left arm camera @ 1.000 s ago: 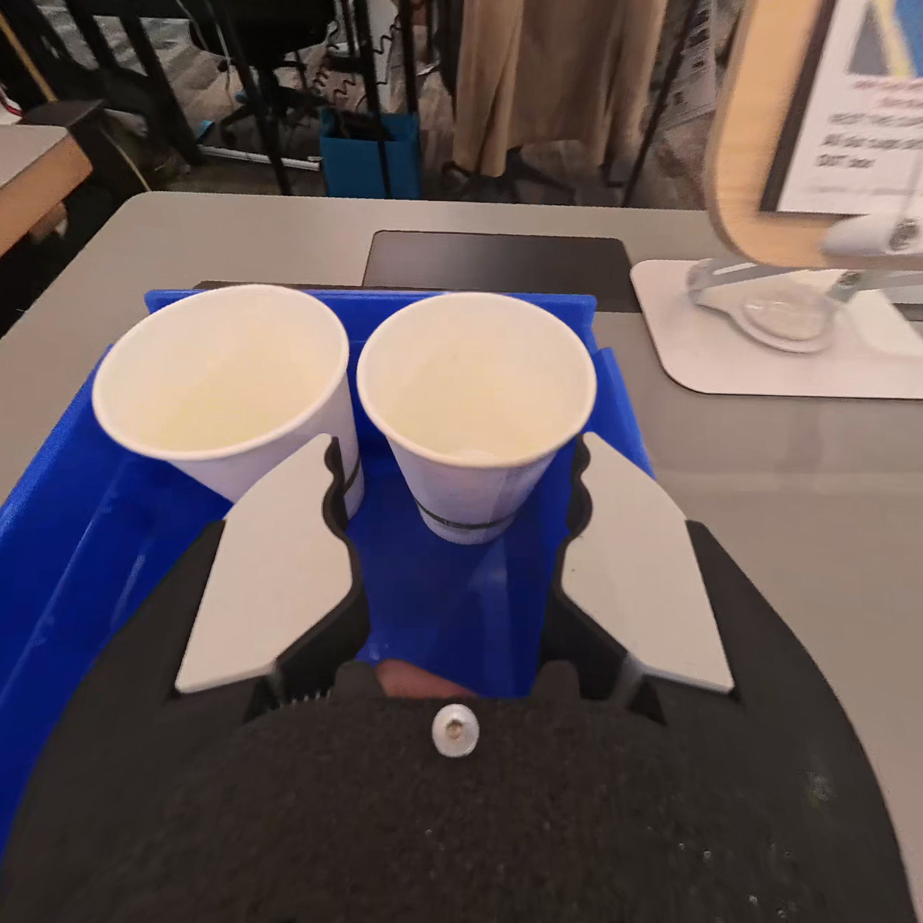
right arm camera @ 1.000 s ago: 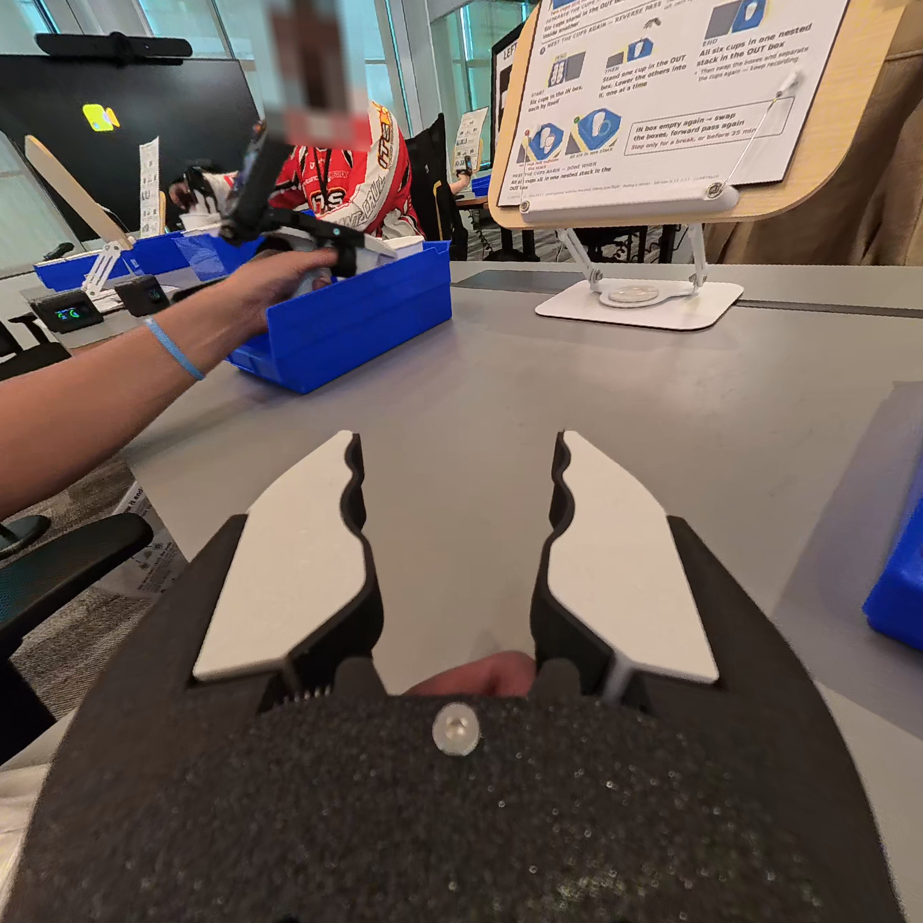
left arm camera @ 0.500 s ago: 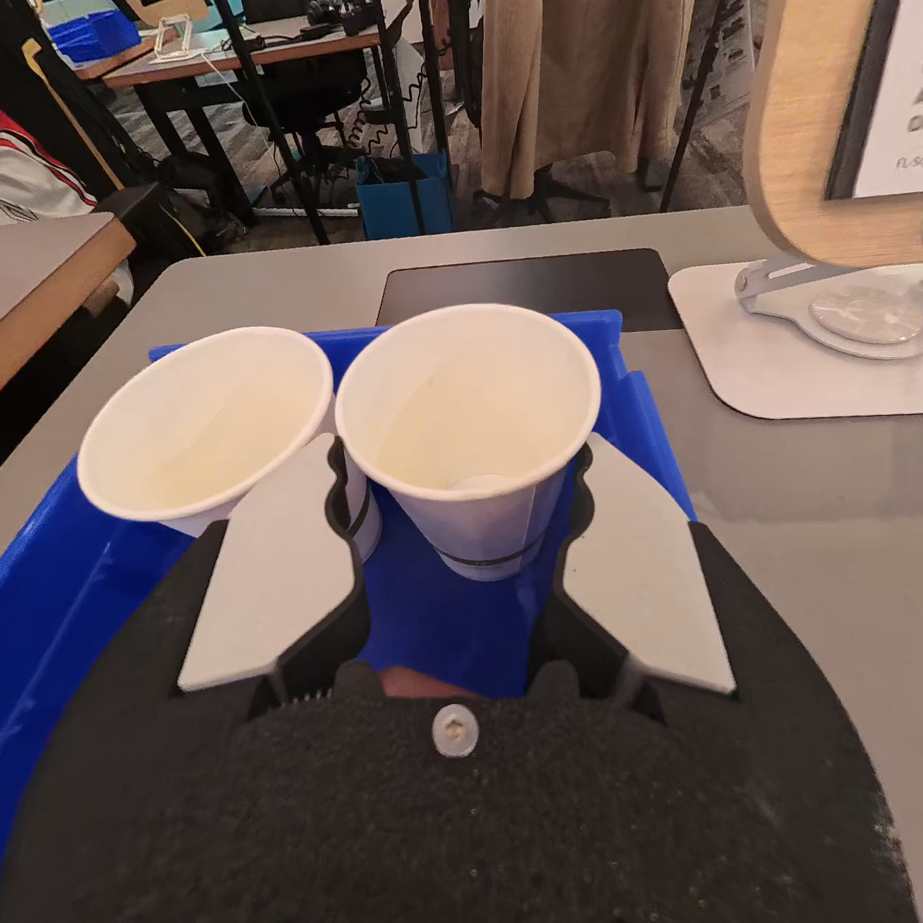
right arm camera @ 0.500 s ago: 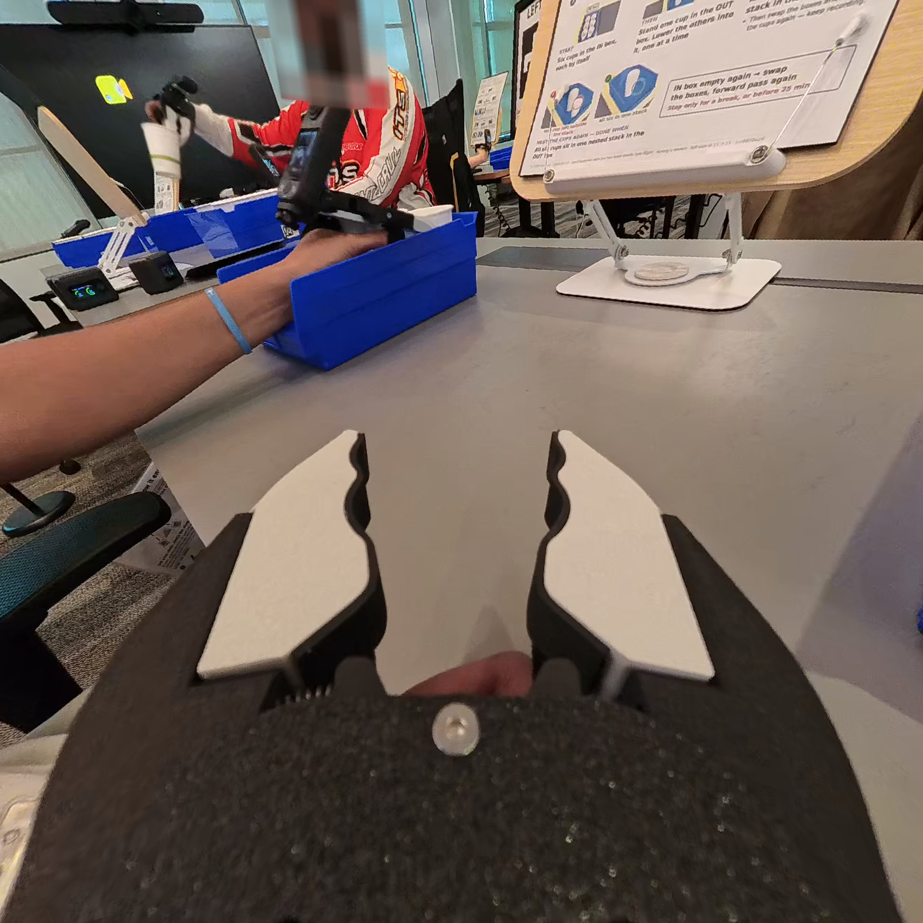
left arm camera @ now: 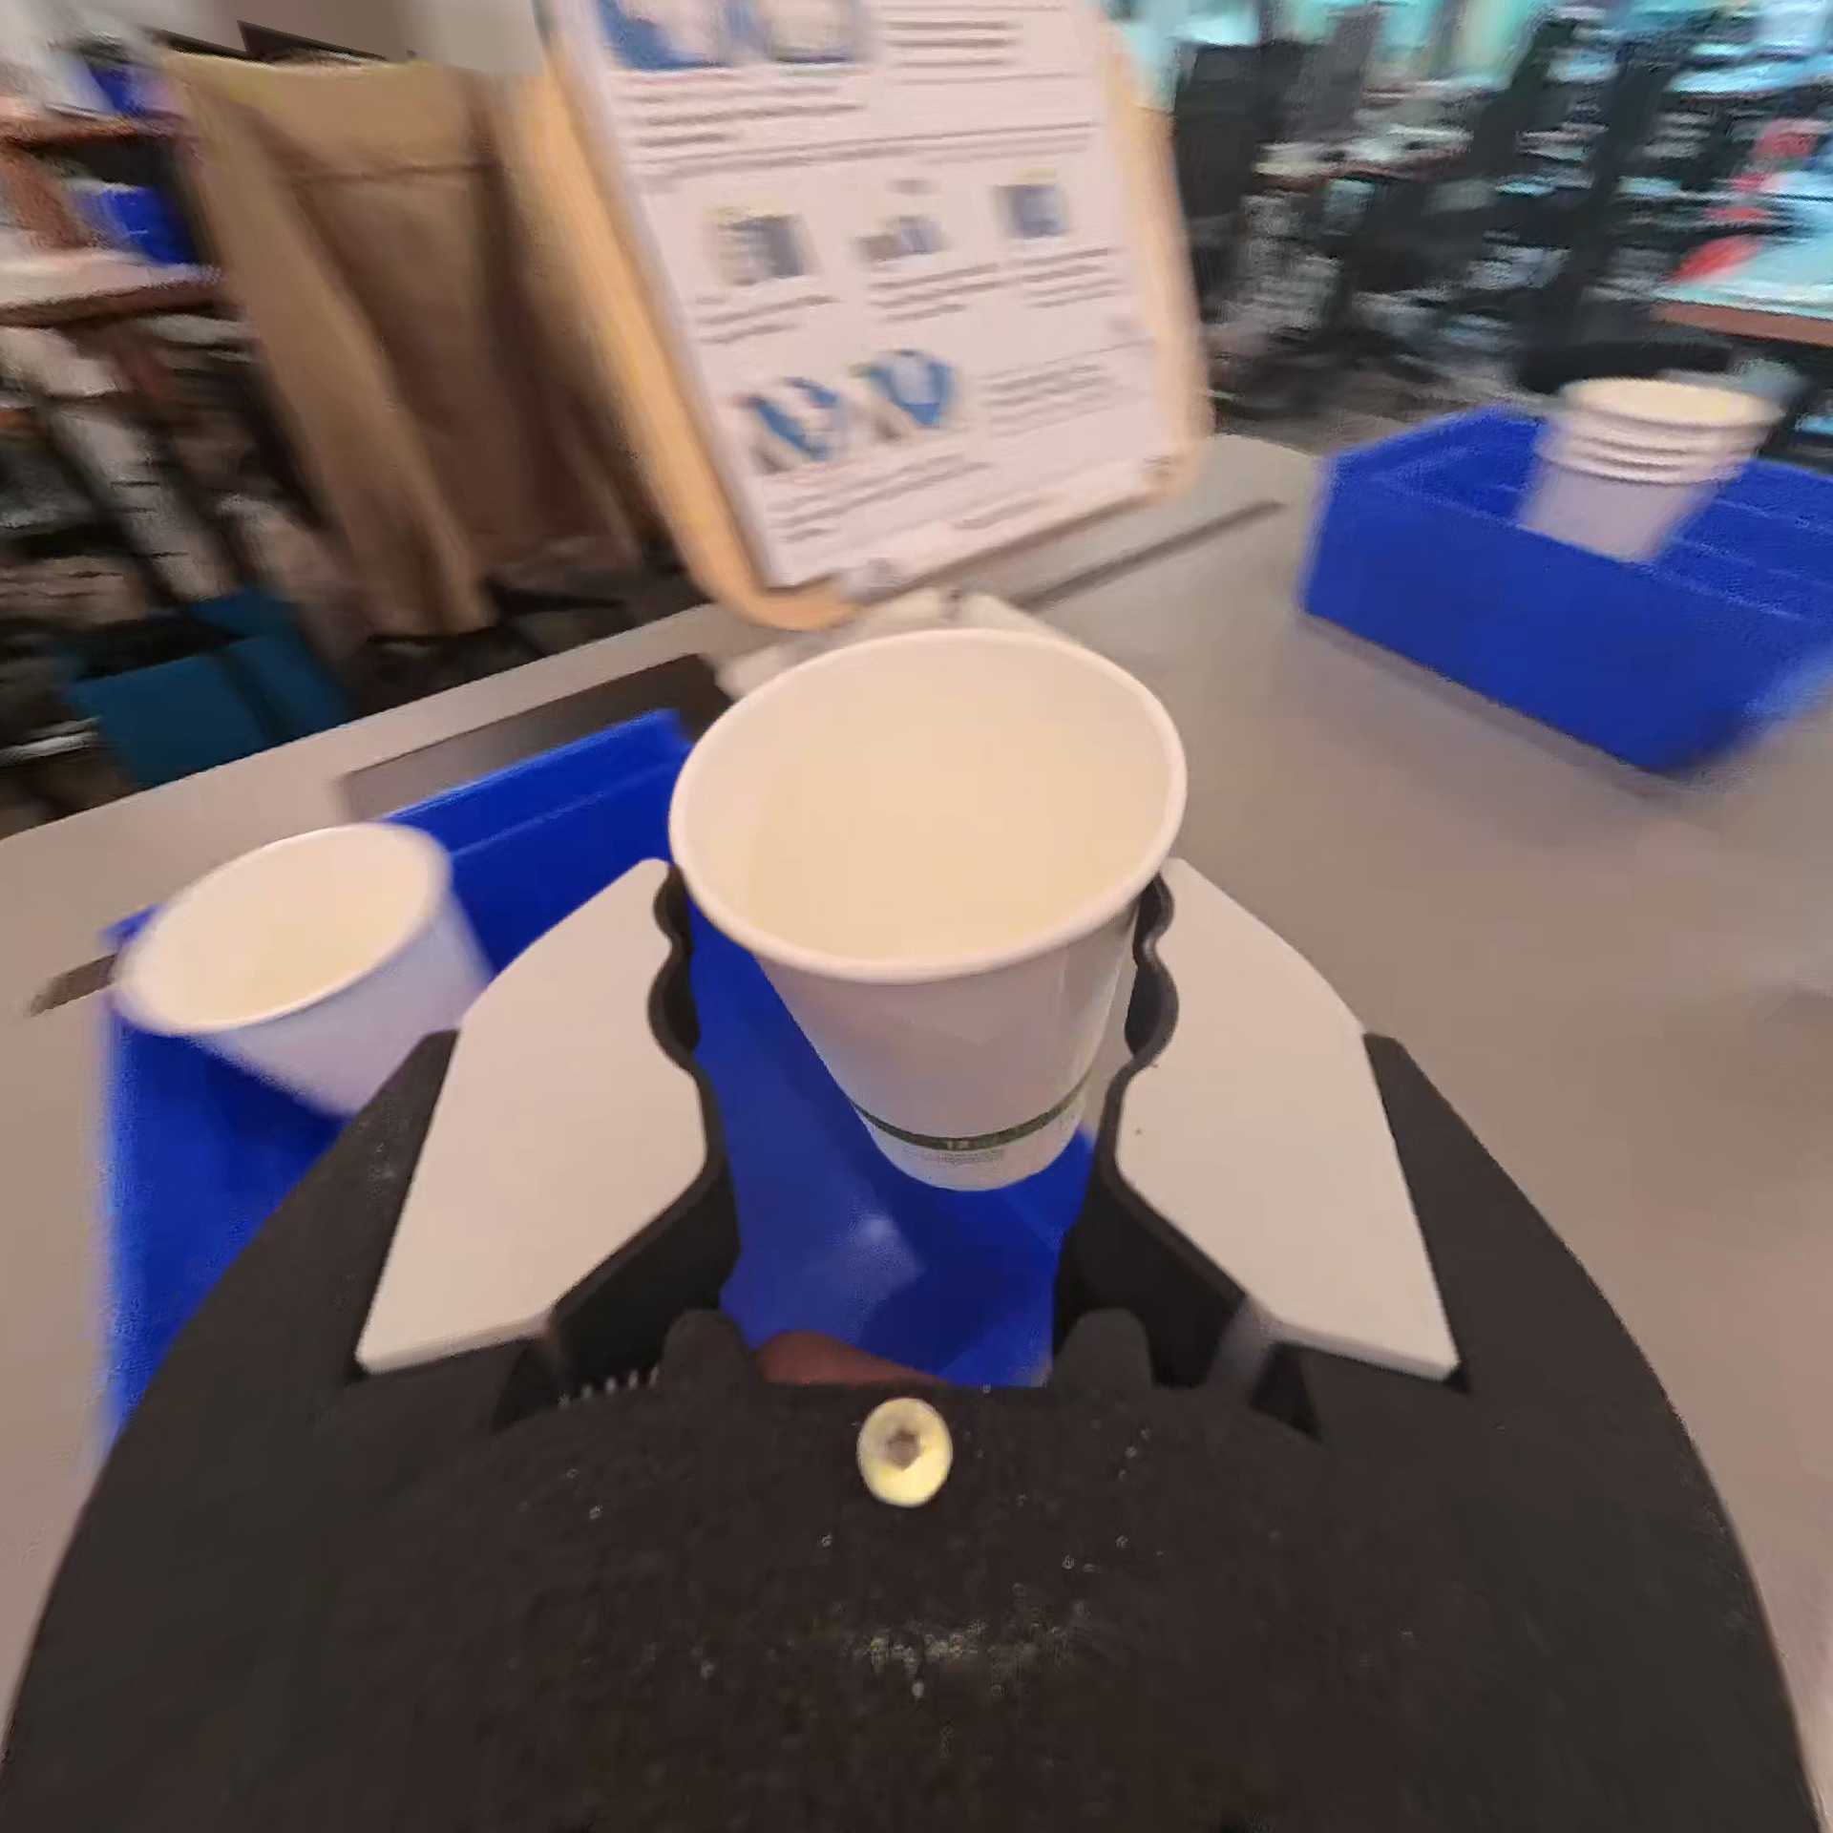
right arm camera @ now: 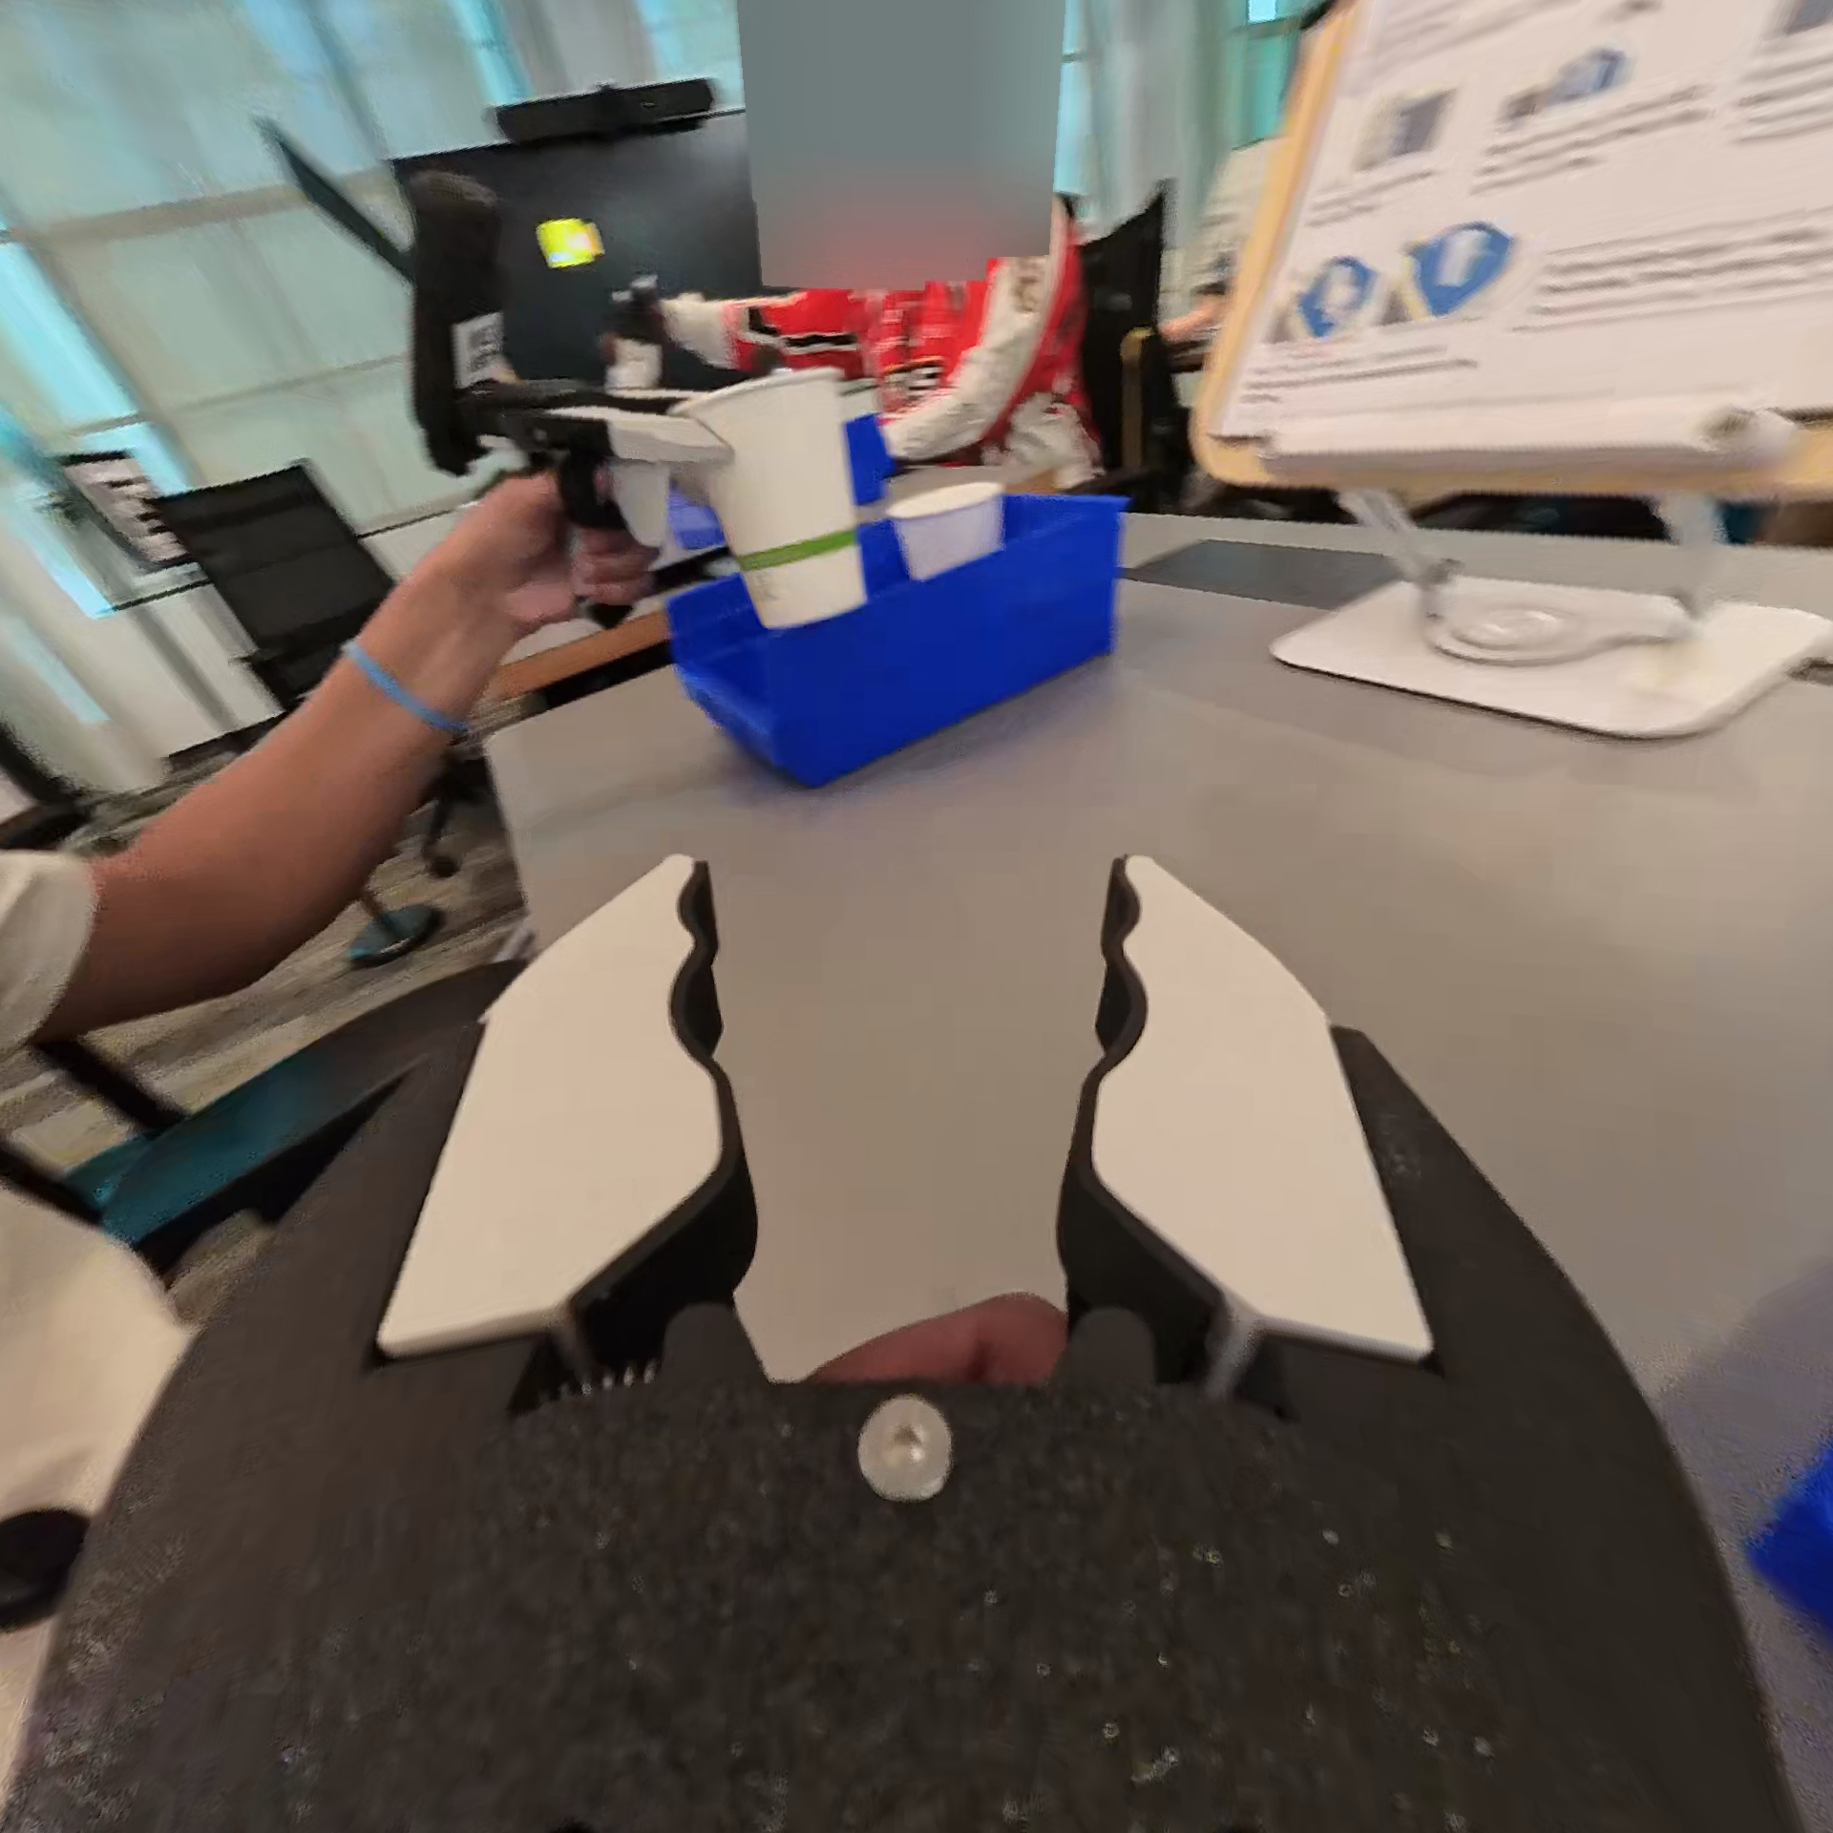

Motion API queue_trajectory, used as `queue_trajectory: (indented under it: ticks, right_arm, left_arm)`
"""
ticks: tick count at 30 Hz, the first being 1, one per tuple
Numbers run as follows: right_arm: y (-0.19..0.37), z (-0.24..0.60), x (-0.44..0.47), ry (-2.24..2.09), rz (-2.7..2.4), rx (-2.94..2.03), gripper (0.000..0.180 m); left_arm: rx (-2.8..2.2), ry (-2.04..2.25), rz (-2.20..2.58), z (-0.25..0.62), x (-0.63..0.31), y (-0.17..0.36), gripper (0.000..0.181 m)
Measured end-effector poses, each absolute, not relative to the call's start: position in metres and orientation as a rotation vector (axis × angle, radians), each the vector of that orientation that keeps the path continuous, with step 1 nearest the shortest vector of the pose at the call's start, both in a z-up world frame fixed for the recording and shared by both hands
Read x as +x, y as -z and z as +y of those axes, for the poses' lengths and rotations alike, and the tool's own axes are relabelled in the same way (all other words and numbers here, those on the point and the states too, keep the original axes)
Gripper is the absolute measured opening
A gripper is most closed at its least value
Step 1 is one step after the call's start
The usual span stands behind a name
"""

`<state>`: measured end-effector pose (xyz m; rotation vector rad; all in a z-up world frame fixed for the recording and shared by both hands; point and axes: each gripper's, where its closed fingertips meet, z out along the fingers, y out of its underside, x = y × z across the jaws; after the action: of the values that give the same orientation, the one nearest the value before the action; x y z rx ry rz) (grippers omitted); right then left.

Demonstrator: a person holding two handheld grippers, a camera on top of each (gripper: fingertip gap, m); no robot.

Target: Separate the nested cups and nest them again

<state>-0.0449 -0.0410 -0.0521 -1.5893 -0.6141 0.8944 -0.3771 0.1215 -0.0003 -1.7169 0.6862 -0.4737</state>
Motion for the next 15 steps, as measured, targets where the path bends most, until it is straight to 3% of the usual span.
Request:
queue_trajectory:
  ticks: [9, 15]
  right_arm:
    - [0.004, -0.012, -0.129, -1.046, -0.938, -1.46, 0.085]
    - [0.001, -0.013, -0.149, -1.147, -0.969, -1.415, 0.09]
  left_arm:
    - [-1.502, 0.851, 1.243, 0.007, -0.22, -0.01, 0.085]
    - [-1.459, 0.943, 1.389, -0.016, -0.163, 0.009, 0.085]
